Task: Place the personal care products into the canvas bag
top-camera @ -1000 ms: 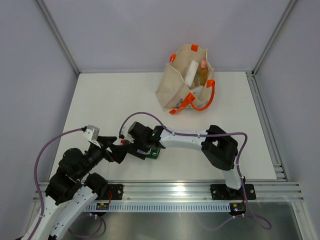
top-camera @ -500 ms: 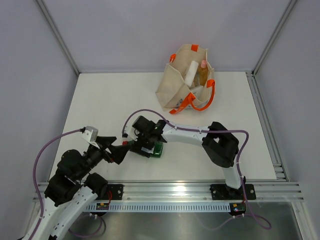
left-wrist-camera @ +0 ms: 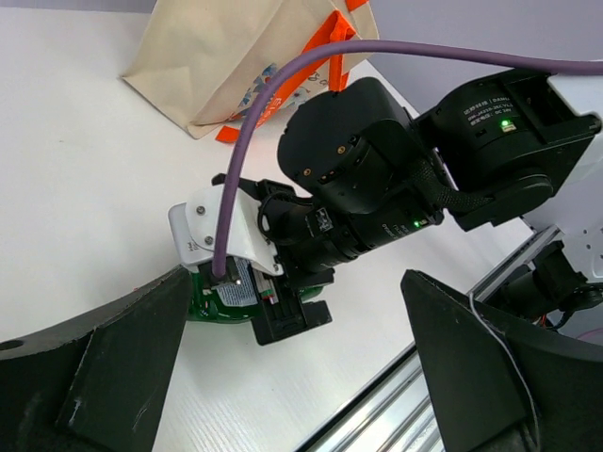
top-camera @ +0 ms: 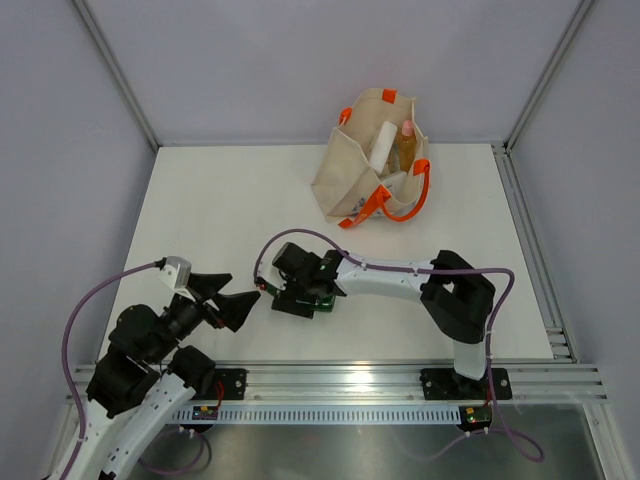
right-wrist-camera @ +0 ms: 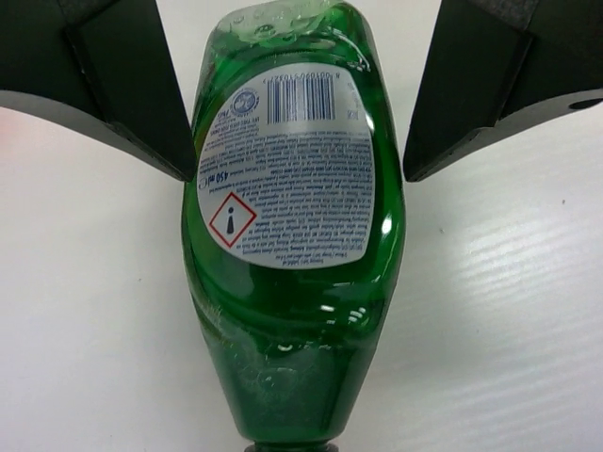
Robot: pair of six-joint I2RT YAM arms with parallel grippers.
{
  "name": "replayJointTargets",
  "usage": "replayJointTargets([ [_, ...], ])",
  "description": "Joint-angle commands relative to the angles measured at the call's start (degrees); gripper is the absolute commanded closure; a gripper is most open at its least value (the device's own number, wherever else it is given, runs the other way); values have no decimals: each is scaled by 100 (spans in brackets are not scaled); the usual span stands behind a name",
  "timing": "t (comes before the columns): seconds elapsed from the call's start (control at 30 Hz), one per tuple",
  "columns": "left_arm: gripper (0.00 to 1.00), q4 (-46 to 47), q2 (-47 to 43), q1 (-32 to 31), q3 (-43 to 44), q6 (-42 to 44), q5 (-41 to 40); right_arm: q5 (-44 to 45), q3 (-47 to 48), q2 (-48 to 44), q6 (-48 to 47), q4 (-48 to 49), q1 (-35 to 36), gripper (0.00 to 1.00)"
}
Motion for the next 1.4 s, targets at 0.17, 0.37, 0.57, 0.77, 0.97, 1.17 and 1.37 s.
replayJointTargets([
  [0.17, 1, 403, -387, 12, 17, 68, 233, -1398, -157, -1015, -952, -761, -413, 1],
  [0.37, 1, 403, -378, 12, 17, 77, 251, -742, -553, -805, -769, -630, -422, 1],
  [0.57, 1, 403, -343, 12, 17, 103, 251, -424, -598, -533, -717, -488, -431, 1],
  [0.77, 1, 395, -343, 12, 9, 95, 242, -474, -624, -5, -743, -357, -484, 1],
  [0.97, 1, 412, -290, 12, 17, 104, 251, -714, -563, 373, -707, -541, -484, 0],
  [1.17, 1, 412, -290, 12, 9, 104, 268, -468, -80, 751, -436, -1058, -449, 0],
  [1.37, 1, 430, -299, 12, 9, 104, 260, 112, 96, 1006, -383, -1253, -247, 0],
])
